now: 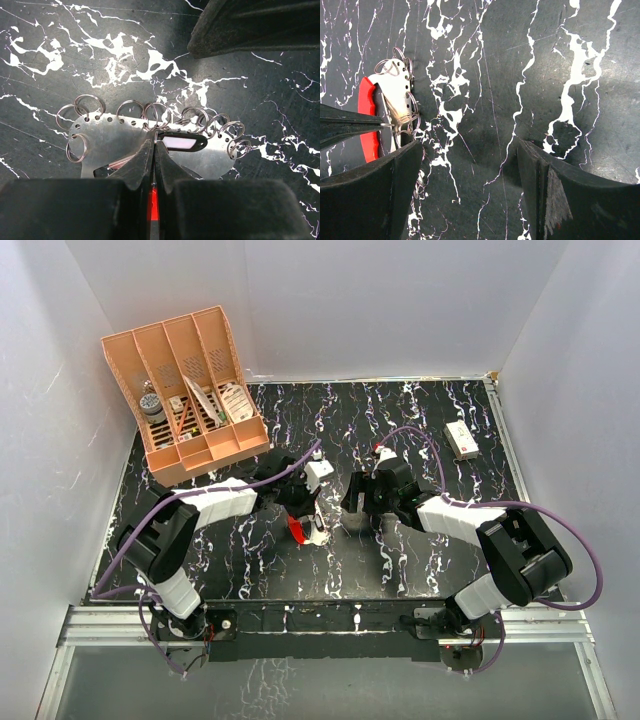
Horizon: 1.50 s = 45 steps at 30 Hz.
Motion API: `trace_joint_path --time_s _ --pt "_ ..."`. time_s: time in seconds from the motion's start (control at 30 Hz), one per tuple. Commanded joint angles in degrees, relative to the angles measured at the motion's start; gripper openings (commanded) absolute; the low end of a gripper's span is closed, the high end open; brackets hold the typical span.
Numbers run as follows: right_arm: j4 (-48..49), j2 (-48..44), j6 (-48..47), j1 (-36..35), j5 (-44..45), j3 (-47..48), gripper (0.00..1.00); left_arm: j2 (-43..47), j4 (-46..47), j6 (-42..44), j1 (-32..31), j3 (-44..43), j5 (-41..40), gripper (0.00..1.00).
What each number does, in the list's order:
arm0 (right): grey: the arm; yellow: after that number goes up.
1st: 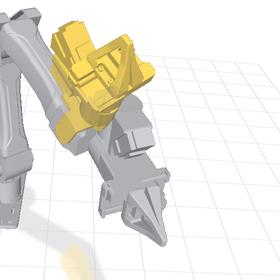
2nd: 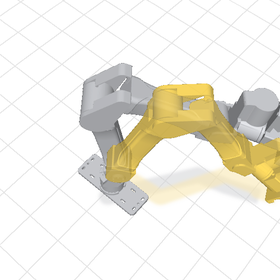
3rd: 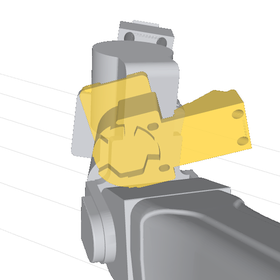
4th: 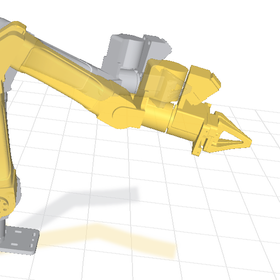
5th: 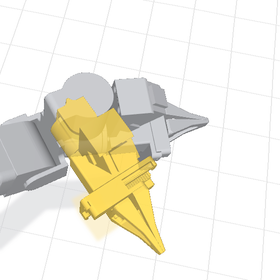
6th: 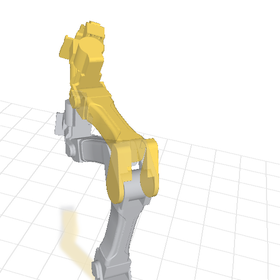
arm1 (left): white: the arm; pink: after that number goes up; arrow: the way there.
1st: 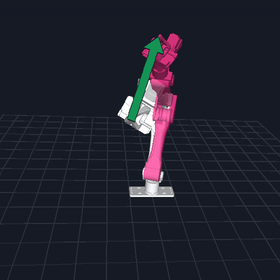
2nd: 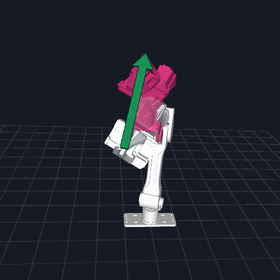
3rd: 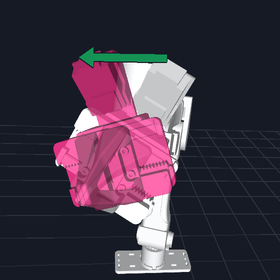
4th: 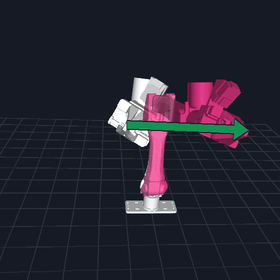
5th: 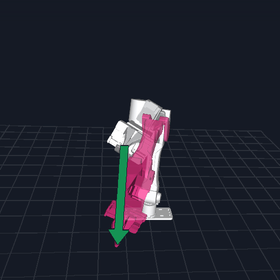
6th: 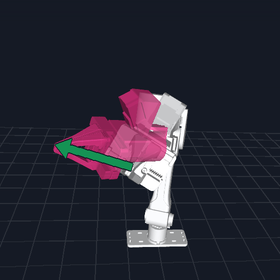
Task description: Put the keys on the keyring
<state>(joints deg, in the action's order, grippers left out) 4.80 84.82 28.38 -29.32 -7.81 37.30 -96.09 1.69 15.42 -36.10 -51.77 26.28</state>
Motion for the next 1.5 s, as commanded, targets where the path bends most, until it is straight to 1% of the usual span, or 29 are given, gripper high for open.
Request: trace_joint_path --time_s 0.0,0.13,0.27,0.43,0.53,0.73,0.83,1.07,1.47 --pt "2.94 -0.80 -0.43 -0.36 0.87 1.46 0.75 2.79 -0.79 -0.33 0.35 -0.48 -0.95 0.00" --pt "2.74 -0.87 -0.45 -0.37 0.96 1.63 0.75 7.66 -1.40 -1.40 0.37 1.02 -4.27 0.00" --pt "2.59 -1.33 -0.42 -0.38 1.11 1.67 0.75 11.33 -1.73 -2.66 0.37 1.79 -12.97 0.00" --pt "2.24 -1.87 -0.51 -0.39 1.39 1.70 0.75 11.71 -1.21 -4.54 0.52 2.01 -22.56 0.00" --pt "2.11 -2.10 -0.47 -0.39 1.49 1.59 0.75 10.53 1.15 -5.41 0.61 3.11 -26.95 0.00" --pt "1.97 -2.30 -0.45 -0.39 1.57 1.46 0.75 9.33 11.49 -6.00 0.59 7.79 -32.86 0.00" --pt "1.97 -2.24 -0.43 -0.39 1.55 1.38 0.75 8.71 15.10 -5.43 0.57 9.59 -33.88 0.00" --pt "2.07 -2.05 -0.43 -0.39 1.65 1.24 0.75 10.99 19.59 -4.80 -0.04 12.99 -31.66 0.00" --pt "2.41 -1.85 -0.26 -0.39 1.88 0.99 0.75 16.76 26.10 -3.21 -2.54 18.92 -24.45 0.00"
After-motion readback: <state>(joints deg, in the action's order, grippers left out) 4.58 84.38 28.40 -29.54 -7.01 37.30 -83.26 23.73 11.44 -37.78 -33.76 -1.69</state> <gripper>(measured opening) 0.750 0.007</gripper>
